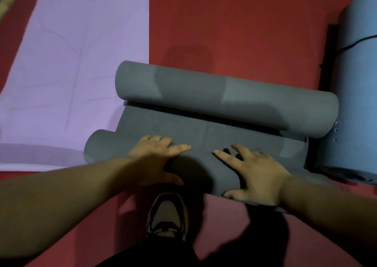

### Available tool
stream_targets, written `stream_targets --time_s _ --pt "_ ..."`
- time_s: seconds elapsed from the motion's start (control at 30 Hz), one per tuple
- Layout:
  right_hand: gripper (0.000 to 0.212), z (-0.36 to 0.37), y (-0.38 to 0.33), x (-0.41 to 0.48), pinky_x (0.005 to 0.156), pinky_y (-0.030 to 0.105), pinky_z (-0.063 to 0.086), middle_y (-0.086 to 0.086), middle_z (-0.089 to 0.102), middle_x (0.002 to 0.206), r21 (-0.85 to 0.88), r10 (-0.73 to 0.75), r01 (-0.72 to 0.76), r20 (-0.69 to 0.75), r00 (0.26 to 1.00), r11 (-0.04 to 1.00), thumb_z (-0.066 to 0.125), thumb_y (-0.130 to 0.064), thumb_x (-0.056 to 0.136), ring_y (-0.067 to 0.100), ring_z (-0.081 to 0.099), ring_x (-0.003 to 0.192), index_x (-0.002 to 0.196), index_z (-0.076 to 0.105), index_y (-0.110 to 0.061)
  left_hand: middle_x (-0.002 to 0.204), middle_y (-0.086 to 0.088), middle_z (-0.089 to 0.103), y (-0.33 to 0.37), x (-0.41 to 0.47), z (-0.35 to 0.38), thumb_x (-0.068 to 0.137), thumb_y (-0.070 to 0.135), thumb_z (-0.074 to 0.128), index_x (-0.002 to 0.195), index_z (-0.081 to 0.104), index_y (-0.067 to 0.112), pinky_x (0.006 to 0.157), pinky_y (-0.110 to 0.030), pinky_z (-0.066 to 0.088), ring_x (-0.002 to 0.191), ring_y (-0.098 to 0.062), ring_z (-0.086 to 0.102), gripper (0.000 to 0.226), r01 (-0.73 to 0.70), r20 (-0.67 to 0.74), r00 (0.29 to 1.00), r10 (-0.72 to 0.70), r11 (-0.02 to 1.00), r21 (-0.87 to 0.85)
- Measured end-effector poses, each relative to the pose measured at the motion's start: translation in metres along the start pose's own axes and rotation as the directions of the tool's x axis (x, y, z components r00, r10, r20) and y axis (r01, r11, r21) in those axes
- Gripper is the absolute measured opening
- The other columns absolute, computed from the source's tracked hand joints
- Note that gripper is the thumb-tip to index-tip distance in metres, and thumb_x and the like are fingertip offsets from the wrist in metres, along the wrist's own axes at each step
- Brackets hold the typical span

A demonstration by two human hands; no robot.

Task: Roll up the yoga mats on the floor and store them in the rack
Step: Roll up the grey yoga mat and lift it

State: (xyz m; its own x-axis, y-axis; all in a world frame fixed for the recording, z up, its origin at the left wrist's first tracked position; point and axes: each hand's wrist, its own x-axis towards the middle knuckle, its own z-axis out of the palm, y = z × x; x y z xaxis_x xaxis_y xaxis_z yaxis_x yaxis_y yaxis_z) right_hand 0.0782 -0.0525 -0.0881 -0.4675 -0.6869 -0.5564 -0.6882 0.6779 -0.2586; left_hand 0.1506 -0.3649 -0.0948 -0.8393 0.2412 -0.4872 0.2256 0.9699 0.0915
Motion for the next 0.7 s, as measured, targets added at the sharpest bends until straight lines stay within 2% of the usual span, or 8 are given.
stream_targets --time_s 0.07,0.17,0.3,0.4,0.5,0.7 --pt "0.111 0.003 -0.005 -0.003 0.116 0.05 0.033 0.011 0.017 0.165 -0.024 0.006 -0.007 -0.006 1.0 1.0 0.044 -0.092 0.074 0.034 0.033 0.145 0.149 -0.029 -0.054 0.134 0.003 0.051 -0.005 0.008 -0.009 0.06 0.101 0.036 0.154 0.011 0.053 0.1 -0.041 0.043 0.121 -0.026 0.053 0.108 0.001 0.083 0.997 0.003 0.999 -0.044" --pt "0.111 0.008 -0.007 -0.003 0.112 0.047 0.037 0.007 0.032 0.157 -0.036 0.028 -0.03 -0.05 0.998 0.999 0.043 -0.091 0.075 0.03 0.04 0.139 0.15 -0.028 -0.052 0.135 0.004 0.051 -0.007 0.015 -0.014 0.059 0.101 0.035 0.153 0.011 0.053 0.1 -0.04 0.044 0.121 -0.025 0.053 0.109 -0.013 0.106 0.994 0.019 0.998 -0.055" --pt "0.11 0.006 -0.001 0.002 0.11 0.047 0.037 0.001 0.038 0.151 -0.016 0.019 -0.02 -0.052 0.998 1.0 0.043 -0.093 0.072 0.027 0.045 0.133 0.152 -0.02 -0.053 0.139 0.002 0.048 -0.005 0.01 -0.009 0.063 0.1 0.035 0.155 0.008 0.054 0.102 -0.042 0.039 0.125 -0.025 0.05 0.107 0.005 0.056 0.998 -0.003 0.999 -0.041" --pt "0.112 -0.004 0.013 0.017 0.105 0.044 0.044 -0.002 0.046 0.143 0.058 0.013 -0.012 -0.01 1.0 0.998 0.048 -0.094 0.066 0.026 0.053 0.125 0.152 -0.013 -0.057 0.146 -0.008 0.046 -0.001 0.001 -0.002 0.065 0.099 0.035 0.157 0.007 0.053 0.109 -0.054 0.034 0.131 -0.034 0.046 0.107 0.05 -0.101 0.994 -0.047 0.998 0.027" --pt "0.113 -0.012 0.022 0.023 0.102 0.04 0.048 -0.005 0.047 0.141 0.136 0.003 -0.009 0.047 0.999 0.991 0.054 -0.093 0.064 0.023 0.054 0.125 0.152 -0.008 -0.058 0.148 -0.011 0.045 0.005 -0.004 0.009 0.063 0.098 0.04 0.158 0.011 0.048 0.108 -0.065 0.03 0.133 -0.041 0.043 0.11 0.072 -0.139 0.989 -0.058 0.992 0.102" --pt "0.116 -0.016 0.02 0.027 0.106 0.039 0.046 -0.004 0.043 0.149 0.114 0.02 -0.027 0.063 0.998 0.993 0.059 -0.09 0.065 0.025 0.051 0.131 0.155 -0.006 -0.054 0.148 -0.01 0.045 0.0 0.003 0.006 0.066 0.098 0.039 0.157 0.01 0.049 0.105 -0.057 0.032 0.131 -0.036 0.045 0.107 0.067 -0.115 0.992 -0.056 0.994 0.091"
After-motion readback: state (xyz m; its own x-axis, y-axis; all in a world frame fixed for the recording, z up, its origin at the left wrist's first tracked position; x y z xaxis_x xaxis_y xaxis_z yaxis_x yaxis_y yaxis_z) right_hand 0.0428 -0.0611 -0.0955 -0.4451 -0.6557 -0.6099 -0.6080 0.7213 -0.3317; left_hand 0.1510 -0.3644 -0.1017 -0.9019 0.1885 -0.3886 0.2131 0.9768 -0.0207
